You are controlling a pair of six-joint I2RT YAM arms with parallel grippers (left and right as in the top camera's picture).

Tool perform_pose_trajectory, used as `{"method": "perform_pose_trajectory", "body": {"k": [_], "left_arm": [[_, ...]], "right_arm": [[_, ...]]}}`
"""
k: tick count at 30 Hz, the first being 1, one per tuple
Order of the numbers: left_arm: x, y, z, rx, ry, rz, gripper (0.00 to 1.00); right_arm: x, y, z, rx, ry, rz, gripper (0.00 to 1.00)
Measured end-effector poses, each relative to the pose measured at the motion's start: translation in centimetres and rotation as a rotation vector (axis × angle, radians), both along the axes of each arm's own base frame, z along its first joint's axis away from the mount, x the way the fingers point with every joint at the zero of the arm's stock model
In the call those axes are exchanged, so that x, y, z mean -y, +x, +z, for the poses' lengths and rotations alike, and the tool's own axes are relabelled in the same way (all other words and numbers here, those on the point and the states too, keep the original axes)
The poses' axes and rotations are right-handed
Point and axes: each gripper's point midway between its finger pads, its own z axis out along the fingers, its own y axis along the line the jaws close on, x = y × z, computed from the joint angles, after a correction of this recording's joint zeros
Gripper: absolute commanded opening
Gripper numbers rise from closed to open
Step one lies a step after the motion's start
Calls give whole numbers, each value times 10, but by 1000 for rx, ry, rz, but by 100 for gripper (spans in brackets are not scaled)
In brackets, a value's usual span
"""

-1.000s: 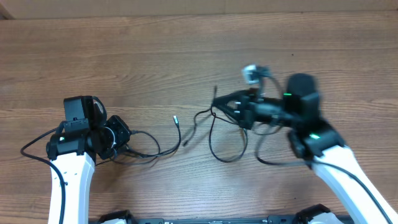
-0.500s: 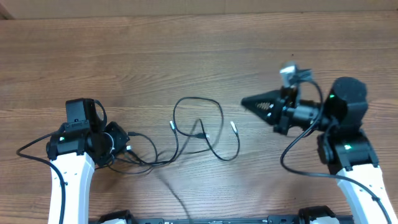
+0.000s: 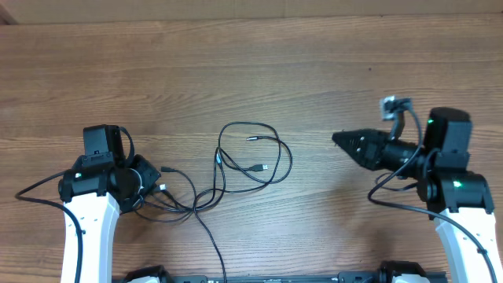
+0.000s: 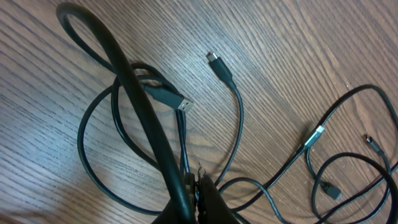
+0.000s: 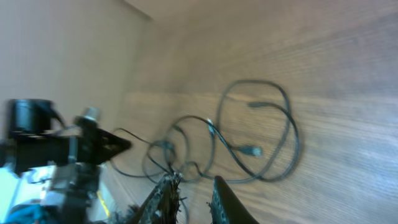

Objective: Untangle cables

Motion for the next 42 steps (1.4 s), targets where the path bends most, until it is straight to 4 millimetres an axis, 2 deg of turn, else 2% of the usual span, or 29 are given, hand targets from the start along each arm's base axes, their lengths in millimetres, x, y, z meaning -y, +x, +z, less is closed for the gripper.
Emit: {"method": "perform_pose_trajectory", "body": {"k": [4, 8, 10, 12, 13, 17, 19, 21, 26, 29, 31, 32, 34, 38, 42], "left_arm": [[0, -1, 0, -3, -3, 6, 4], [2, 0, 0, -1, -13, 4, 5], [3, 0, 0, -1, -18, 7, 5], [3, 0, 0, -1, -20, 12, 8], [3, 0, 0, -1, -21, 15, 9], [3, 0, 0, -1, -25, 20, 10], [3, 0, 0, -1, -26, 21, 11], [3, 0, 0, -1, -26, 22, 12], [3, 0, 0, -1, -26, 22, 17], [3, 0, 0, -1, -27, 22, 18], [3, 0, 0, -1, -27, 22, 19], [3, 0, 0, -1, -27, 22, 19], [3, 0, 0, -1, -27, 22, 19], [3, 0, 0, -1, -27, 22, 19], [3, 0, 0, 0, -27, 22, 19]], "right_arm": [[-15, -16, -16, -58, -63, 54, 31], [-44, -31, -27, -115, -64, 131, 35], [-59, -38, -38, -177, -48, 149, 48], [-72, -44, -59, -285, -44, 133, 60], [-77, -47, -69, -341, -43, 114, 61], [-94, -60, -120, -600, -67, -2, 61], [-105, -63, -139, -685, -67, -49, 61], [-119, -64, -152, -725, -59, -67, 65], [-161, -57, -164, -719, -4, -52, 66], [-173, -63, -186, -802, -15, -95, 55], [-178, -60, -197, -822, -10, -132, 50], [-181, -57, -202, -821, -3, -147, 46], [-187, -47, -204, -802, 30, -172, 46], [-195, -31, -195, -750, 96, -189, 50], [-193, -29, -197, -778, 105, -234, 54]]}}
